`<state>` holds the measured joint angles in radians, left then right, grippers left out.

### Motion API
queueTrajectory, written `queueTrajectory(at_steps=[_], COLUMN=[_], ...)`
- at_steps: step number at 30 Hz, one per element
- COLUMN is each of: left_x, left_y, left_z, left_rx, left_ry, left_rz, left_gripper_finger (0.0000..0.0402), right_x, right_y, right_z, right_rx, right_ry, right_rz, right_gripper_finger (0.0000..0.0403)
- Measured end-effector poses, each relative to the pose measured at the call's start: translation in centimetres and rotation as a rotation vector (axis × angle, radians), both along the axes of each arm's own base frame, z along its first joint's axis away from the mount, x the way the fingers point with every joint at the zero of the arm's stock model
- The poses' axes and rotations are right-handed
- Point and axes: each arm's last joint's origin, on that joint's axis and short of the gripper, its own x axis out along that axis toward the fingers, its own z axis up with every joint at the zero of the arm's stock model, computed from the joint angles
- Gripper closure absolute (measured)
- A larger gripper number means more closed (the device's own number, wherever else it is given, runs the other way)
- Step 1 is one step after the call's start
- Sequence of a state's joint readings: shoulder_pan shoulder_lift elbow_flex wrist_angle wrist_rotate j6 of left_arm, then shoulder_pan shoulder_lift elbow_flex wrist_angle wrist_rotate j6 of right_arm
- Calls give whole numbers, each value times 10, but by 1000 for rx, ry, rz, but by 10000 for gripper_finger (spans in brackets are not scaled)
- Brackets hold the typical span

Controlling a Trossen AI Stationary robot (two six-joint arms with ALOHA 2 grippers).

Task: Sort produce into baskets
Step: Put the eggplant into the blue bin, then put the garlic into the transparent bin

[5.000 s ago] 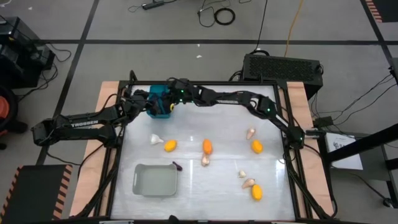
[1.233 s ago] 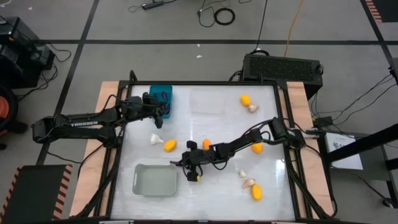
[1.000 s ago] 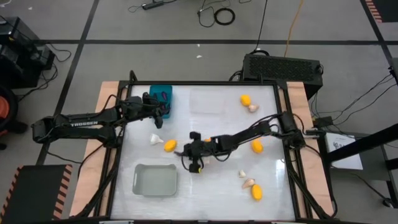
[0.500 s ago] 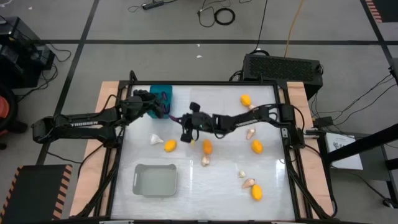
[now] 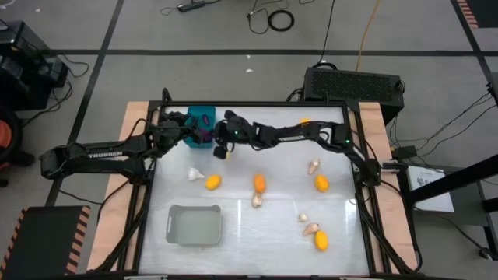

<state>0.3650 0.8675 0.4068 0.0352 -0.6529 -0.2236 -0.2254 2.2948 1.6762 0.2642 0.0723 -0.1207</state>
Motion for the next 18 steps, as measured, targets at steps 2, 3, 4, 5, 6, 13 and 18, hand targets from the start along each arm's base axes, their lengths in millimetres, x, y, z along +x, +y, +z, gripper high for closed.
queueTrajectory(at_steps=[2,3,4,5,6,13,18], left_x=[0,0,0,0,0,-1,-1], left_y=[0,0,0,0,0,0,0], left_z=[0,0,0,0,0,-2,-3], left_rx=[0,1,1,1,1,-5,-7], left_ry=[1,1,1,2,3,26,32], left_rz=[1,2,2,3,3,6,6], left_gripper_finger=[230,230,230,230,230,230,230], right_x=[7,10,13,15,17,20,12], right_y=[-6,-8,-9,-11,-13,-21,-23], right_z=[-4,-5,-5,-5,-5,15,49], right_rx=[1,1,0,3,7,40,61], right_ry=[8,11,14,28,43,138,307], right_rz=[-8,-10,-10,-12,-14,-19,-14], right_gripper_finger=[370,367,364,359,353,281,238])
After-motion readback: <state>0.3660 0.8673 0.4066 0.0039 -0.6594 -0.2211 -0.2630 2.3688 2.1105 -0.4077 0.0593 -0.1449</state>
